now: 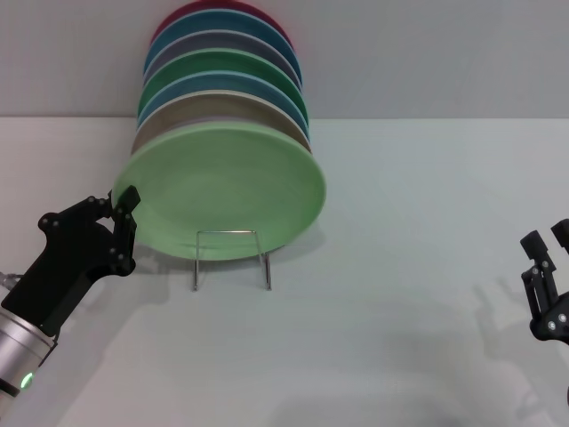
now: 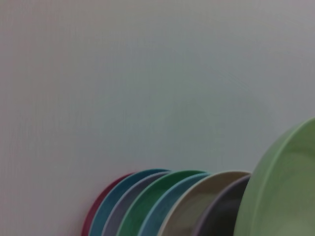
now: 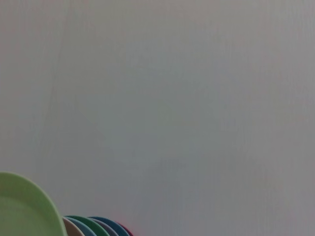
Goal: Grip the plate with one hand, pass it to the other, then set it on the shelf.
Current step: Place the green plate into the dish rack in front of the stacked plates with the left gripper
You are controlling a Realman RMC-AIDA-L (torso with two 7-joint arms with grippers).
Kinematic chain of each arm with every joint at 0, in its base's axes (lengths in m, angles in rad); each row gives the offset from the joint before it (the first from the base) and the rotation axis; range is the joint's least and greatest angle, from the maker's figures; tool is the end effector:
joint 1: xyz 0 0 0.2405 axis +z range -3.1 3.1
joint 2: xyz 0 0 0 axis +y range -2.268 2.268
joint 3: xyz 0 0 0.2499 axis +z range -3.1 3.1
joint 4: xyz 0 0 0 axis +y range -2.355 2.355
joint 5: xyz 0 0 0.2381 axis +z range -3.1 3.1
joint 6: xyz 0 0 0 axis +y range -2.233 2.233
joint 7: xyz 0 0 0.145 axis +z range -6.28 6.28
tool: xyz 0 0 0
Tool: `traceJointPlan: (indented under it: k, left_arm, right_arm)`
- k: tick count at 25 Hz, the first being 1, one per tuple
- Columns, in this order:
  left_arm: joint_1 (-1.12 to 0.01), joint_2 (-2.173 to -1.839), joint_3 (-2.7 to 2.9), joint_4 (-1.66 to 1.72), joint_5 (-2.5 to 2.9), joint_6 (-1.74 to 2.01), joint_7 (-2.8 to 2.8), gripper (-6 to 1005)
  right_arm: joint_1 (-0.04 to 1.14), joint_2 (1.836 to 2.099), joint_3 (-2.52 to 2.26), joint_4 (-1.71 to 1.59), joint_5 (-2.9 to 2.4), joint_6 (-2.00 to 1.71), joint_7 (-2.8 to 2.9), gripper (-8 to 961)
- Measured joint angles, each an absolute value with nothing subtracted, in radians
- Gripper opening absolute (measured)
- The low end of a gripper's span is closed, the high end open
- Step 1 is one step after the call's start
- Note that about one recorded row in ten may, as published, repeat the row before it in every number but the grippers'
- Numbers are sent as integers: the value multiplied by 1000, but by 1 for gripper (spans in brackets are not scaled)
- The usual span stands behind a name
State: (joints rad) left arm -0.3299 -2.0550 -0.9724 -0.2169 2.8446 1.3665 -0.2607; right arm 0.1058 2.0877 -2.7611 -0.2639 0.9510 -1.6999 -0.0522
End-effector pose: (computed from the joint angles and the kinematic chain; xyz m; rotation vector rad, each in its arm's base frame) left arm -0.3130 0.2980 -0.0483 -1.9116 -0.3370 -0.8991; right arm 0.3219 0.1950 -0.0504 -1.6553 0.2302 0.8938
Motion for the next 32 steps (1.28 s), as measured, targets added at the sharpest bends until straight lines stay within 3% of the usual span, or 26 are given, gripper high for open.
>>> traceJointPlan:
  k: [18, 32]
  left_arm:
    - [-331, -2069, -948, -208, 2855, 1289, -208, 174]
    - [-325, -2061, -955, -220, 2848, 1303, -249, 194]
  right_arm:
    - [111, 2088, -2768, -267, 949, -1693, -52, 293]
    - [117, 2086, -2770, -268, 949, -1688, -52, 293]
